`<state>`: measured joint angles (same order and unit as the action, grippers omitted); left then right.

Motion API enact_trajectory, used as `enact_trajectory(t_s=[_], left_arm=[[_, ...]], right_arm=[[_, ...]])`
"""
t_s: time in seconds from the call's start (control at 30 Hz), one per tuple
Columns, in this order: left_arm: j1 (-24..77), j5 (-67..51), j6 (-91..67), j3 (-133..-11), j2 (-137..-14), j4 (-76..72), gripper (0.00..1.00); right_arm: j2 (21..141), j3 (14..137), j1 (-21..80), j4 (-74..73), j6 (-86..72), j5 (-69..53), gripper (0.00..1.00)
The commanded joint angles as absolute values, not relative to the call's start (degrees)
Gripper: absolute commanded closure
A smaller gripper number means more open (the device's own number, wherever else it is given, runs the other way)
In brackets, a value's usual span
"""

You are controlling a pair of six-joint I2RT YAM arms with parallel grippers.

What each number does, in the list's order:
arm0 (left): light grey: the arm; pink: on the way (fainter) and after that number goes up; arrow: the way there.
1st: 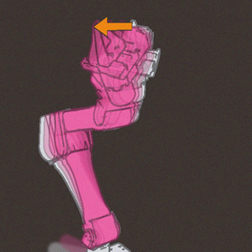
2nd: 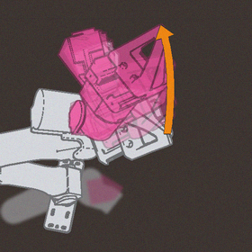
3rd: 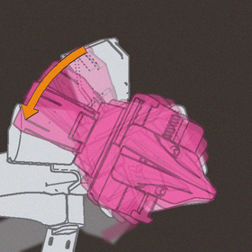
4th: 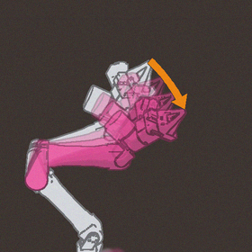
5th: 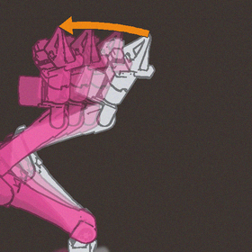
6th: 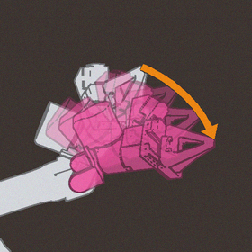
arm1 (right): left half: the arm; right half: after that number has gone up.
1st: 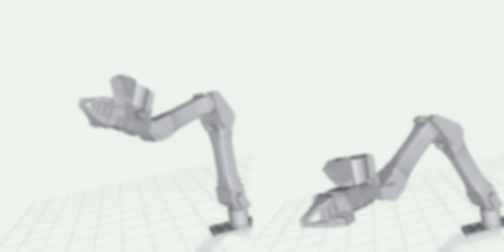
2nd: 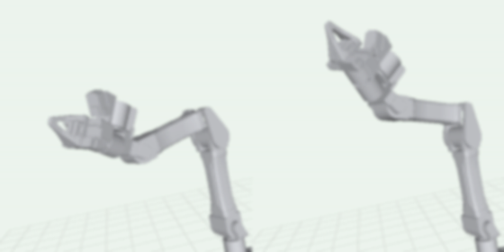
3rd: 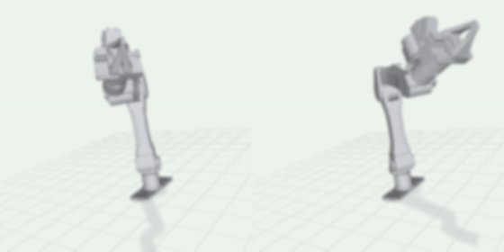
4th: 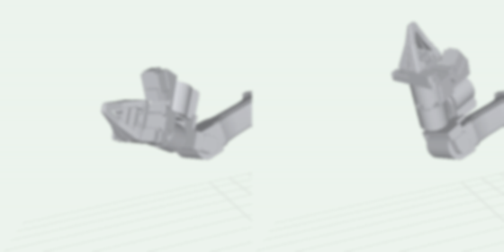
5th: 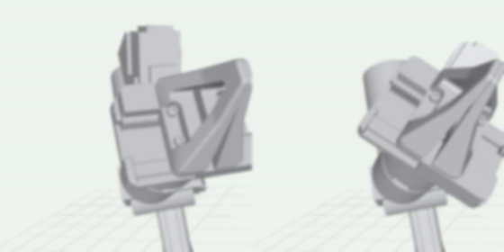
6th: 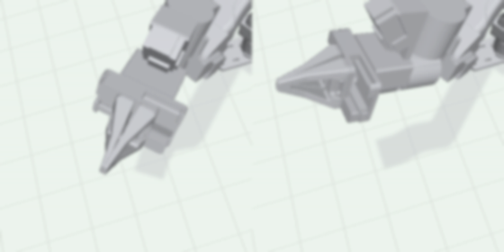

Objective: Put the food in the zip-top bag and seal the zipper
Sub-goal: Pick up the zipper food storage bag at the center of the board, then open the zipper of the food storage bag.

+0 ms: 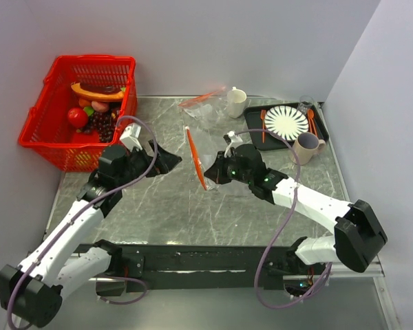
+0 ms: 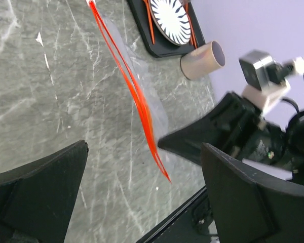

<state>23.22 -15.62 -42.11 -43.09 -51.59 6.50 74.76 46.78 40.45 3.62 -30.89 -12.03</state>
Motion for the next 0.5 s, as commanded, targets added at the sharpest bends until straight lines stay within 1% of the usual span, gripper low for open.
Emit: enact_trajectory(t_s=[0.0,0.3,0.47], left_arm=[[23.4,-15.4,-48.1,-43.7,-55.1,-1.1,0.02],[23.5,-13.9,-50.0,-47.1,-64.7,-5.4,0.09],[23.5,-13.7,-50.4,-48.9,-67.1,-6.8,0.1]], right_arm=[[71.5,46.1,39.8,7.6,-31.7,-15.2,1.0],[68.7,45.5,39.6,7.3,-32.2,-16.2,1.0],[68.3,45.0,39.5,7.4,-32.2,-16.8,1.0]])
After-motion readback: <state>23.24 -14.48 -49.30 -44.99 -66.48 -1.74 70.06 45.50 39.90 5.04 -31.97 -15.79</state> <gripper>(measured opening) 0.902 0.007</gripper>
